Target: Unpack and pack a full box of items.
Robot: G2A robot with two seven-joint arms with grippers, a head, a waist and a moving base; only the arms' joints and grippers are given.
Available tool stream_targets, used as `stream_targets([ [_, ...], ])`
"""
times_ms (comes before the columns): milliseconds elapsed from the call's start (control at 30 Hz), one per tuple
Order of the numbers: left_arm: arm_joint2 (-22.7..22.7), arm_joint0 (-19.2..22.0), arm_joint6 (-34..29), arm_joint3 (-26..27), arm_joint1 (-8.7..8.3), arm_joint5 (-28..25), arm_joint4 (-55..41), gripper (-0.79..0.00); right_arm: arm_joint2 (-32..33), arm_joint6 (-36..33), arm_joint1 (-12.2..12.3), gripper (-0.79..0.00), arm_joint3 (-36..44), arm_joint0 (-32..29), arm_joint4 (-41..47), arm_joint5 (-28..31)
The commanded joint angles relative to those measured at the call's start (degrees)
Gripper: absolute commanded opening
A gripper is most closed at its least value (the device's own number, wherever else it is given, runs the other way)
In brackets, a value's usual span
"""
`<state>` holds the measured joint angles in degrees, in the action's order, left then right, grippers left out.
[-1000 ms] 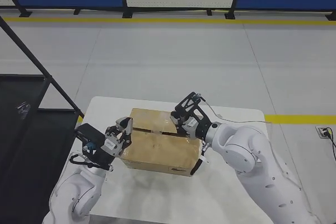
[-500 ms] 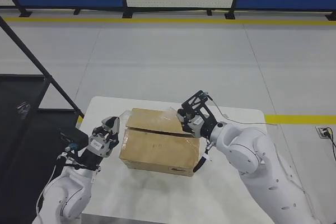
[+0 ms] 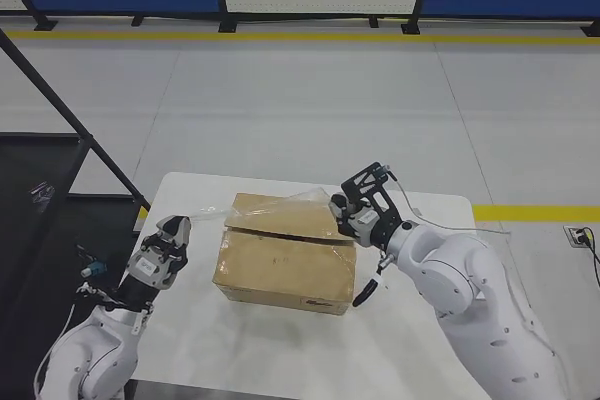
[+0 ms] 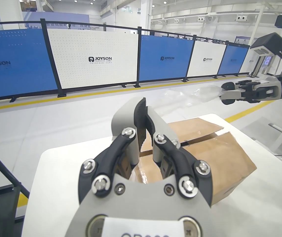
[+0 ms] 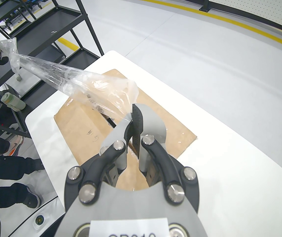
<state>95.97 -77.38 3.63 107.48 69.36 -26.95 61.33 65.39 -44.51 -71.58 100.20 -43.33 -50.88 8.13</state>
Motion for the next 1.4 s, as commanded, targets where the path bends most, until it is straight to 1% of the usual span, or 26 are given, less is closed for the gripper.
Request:
stream_targets([
  [0,0.14,-0.22,0.06,0.01,-0.05,-0.14,-0.49,-0.785,0.10,-0.04,0.02,-0.785,0.11,-0.13,-0.02,-0.16],
  [233,1.27,-0.65,0.33,0.14,-0.26,-0.53,-2.64,-0.785,0.83,-0.76,0.20,-0.785,0.90,-0.99,-0.15,-0.49],
  [500,1.80,-0.61,1.94,-0.47,-0.48,-0.24,-1.26,-0.785,1.59,-1.55,0.38,-0.785,1.73,-1.75,0.45,-0.54],
  [667,1.83,-0.42,3.71,-1.11,-0.64,-0.29,1.49,-0.785,2.08,-2.48,0.45,-0.785,1.27,-1.72,2.99,0.67],
  [867,1.84,-0.54,7.51,-2.08,-0.94,-1.49,6.45,-0.785,2.90,-3.54,0.56,-0.785,0.09,-1.08,6.11,1.75],
  [1067,2.02,-0.80,10.19,-3.32,-1.12,0.09,10.43,-0.785,3.80,-2.37,0.68,-0.785,-0.10,-1.34,7.71,1.35],
  [1367,1.68,-1.06,12.27,-3.88,-1.22,2.14,12.26,-0.785,3.64,-2.62,0.81,-0.785,-0.20,-0.94,8.08,1.13],
])
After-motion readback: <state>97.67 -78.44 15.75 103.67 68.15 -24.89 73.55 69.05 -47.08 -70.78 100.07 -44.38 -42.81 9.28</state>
